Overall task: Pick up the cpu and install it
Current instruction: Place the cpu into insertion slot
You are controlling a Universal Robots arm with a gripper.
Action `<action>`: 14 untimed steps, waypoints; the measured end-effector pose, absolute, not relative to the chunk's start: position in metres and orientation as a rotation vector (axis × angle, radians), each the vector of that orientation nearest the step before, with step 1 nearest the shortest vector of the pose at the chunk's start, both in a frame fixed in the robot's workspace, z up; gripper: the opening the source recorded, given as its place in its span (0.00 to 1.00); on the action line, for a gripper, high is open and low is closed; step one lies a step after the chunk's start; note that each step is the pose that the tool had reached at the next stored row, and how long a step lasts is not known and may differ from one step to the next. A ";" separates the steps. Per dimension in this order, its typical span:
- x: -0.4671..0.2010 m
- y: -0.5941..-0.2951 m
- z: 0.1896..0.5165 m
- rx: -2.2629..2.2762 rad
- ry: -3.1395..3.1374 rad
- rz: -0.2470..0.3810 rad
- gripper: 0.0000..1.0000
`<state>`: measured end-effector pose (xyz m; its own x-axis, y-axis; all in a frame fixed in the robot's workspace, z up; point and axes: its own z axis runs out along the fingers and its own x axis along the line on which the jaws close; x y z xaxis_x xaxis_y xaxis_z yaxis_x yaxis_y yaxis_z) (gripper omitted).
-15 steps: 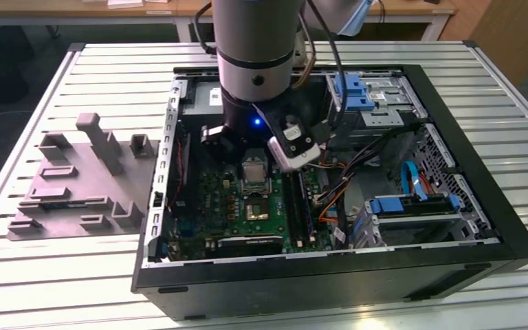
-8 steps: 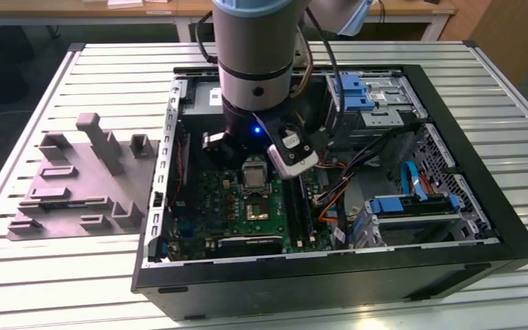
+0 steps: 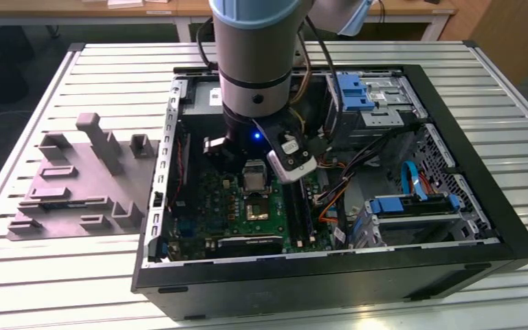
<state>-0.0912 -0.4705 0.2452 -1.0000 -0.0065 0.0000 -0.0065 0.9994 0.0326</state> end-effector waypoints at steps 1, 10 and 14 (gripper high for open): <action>-0.091 -0.470 0.245 0.010 -3.141 -0.051 0.47; -0.091 -0.473 0.244 0.010 -3.141 -0.050 0.47; -0.091 -0.473 0.239 0.010 -3.141 -0.049 0.47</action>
